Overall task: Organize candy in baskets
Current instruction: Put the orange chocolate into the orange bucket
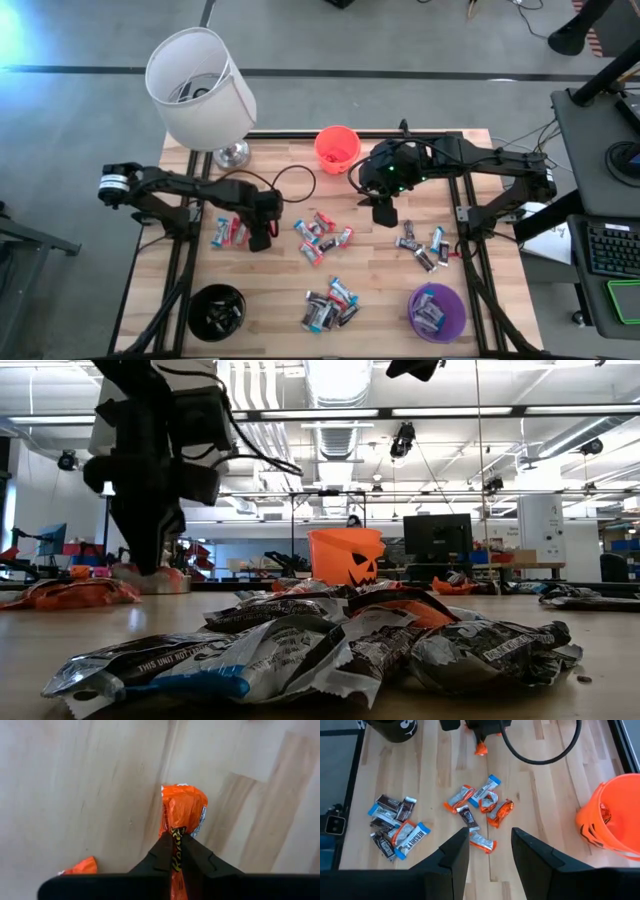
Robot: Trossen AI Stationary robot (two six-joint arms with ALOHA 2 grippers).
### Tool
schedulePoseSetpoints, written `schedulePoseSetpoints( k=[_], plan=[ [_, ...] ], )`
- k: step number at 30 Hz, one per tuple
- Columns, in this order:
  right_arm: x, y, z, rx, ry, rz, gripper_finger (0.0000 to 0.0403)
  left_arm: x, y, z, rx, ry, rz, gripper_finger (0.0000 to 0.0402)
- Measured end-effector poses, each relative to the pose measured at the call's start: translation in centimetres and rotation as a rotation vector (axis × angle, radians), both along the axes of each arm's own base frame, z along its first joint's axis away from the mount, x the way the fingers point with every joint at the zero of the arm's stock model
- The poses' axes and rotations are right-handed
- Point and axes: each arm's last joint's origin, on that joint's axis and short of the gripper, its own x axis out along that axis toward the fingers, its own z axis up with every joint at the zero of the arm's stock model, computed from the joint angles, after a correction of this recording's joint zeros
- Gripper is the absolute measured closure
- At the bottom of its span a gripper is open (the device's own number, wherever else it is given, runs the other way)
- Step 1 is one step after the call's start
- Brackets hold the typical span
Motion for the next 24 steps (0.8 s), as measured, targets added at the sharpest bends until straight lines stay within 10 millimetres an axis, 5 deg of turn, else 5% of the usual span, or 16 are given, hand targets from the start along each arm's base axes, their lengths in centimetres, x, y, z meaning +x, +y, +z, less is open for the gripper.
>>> schedulePoseSetpoints(
  k=[15,24],
  plan=[
    [-2.5,2.1,-0.5,0.133,0.221,-0.061,0.0266,3.5,-0.4,9.8,0.053,-0.254,-0.111,0.0402],
    [-0.8,2.8,-0.2,0.115,0.084,-0.011,0.0266,4.4,-0.1,13.8,0.147,-0.384,-0.156,0.0401]
  ],
)
